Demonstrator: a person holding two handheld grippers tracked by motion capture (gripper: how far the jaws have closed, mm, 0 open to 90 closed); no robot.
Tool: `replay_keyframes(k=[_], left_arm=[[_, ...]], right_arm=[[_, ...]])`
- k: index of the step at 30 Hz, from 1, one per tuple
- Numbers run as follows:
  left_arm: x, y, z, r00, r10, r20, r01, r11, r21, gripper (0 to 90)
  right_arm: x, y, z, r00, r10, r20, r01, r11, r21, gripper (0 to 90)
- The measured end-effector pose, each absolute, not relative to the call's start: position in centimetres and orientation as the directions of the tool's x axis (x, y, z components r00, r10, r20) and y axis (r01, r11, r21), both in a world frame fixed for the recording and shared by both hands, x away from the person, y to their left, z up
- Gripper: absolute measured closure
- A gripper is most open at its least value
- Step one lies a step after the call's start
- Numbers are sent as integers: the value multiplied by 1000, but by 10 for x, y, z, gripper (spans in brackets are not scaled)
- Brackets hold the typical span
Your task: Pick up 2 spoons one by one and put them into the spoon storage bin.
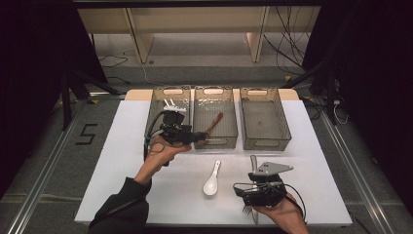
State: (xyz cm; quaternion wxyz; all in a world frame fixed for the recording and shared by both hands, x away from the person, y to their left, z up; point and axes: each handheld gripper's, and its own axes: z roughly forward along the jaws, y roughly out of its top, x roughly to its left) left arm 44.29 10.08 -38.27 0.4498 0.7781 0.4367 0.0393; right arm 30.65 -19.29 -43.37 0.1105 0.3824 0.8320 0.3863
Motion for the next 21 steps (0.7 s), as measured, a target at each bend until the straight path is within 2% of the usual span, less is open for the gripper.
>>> replay_keyframes(k=[5,21], left_arm=[[432,98,-391,617,709,-342,656,-222,722,233],[414,76,-421,630,724,-282,682,-342,647,222]], right_arm=[[307,-194,-434,-682,723,113,552,407,728,290],[306,-198,-433,-674,730,114,556,399,729,290]])
